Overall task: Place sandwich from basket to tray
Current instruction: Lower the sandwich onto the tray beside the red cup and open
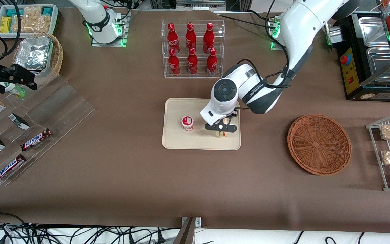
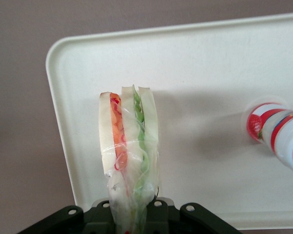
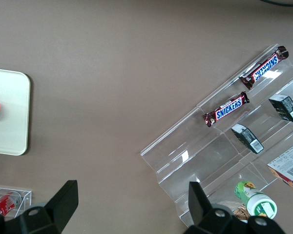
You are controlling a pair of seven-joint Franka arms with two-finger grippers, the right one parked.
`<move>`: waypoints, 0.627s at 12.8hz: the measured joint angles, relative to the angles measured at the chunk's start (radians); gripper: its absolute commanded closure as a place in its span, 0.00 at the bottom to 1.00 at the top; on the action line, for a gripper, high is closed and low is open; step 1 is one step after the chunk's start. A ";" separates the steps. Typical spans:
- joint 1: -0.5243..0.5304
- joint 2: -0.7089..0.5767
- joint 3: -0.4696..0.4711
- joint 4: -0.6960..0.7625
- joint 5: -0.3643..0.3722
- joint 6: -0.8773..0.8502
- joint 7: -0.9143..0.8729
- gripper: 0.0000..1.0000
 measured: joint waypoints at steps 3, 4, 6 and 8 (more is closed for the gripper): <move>-0.003 0.019 0.001 -0.015 0.023 0.000 -0.001 0.97; -0.003 0.024 0.002 -0.018 0.031 0.000 -0.003 0.94; -0.003 0.035 0.003 -0.022 0.035 0.002 -0.010 0.83; -0.004 0.044 0.003 -0.022 0.035 0.009 -0.023 0.53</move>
